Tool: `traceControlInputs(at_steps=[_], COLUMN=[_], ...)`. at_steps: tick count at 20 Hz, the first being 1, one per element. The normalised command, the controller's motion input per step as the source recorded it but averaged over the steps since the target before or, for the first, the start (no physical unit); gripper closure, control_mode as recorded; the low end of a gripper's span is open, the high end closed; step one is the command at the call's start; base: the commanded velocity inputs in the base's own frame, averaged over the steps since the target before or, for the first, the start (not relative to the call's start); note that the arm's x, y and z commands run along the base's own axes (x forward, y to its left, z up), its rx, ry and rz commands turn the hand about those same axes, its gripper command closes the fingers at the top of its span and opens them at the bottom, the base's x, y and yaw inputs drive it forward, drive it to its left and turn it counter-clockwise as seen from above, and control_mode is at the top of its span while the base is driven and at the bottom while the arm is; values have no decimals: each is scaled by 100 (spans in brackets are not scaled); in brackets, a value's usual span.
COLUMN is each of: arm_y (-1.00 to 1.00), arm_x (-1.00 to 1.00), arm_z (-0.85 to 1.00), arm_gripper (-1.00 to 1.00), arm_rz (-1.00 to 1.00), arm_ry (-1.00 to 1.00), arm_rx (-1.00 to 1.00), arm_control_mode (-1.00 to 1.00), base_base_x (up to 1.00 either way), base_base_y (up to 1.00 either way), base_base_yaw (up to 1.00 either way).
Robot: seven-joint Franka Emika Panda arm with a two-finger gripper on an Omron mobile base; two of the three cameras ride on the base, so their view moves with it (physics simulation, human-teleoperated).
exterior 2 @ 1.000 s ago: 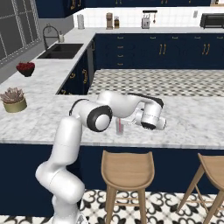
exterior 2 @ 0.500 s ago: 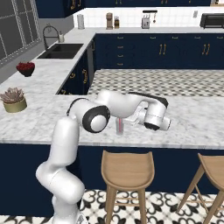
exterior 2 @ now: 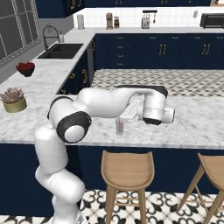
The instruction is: Take a straw from the drawer in front and place it inside the glass cup on the dining counter.
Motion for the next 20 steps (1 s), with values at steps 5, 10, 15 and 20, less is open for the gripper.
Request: traceControlInputs(at_steps=[5,10,15,20], arm_y=[89,76,65,55], arm_x=[-21,0,0,-2], arm_z=[55,23,0,-8], arm_gripper=[-100,-100,-100,-100], arm_rz=[0,0,0,0], arm_ry=[1,10,22,26], arm_rx=[-42,-40,-29,-27], arm_control_mode=[-100,-100,-100,-100], base_base_x=[0,0,0,0], base_base_y=[0,0,0,0], base_base_yaw=[0,0,0,0])
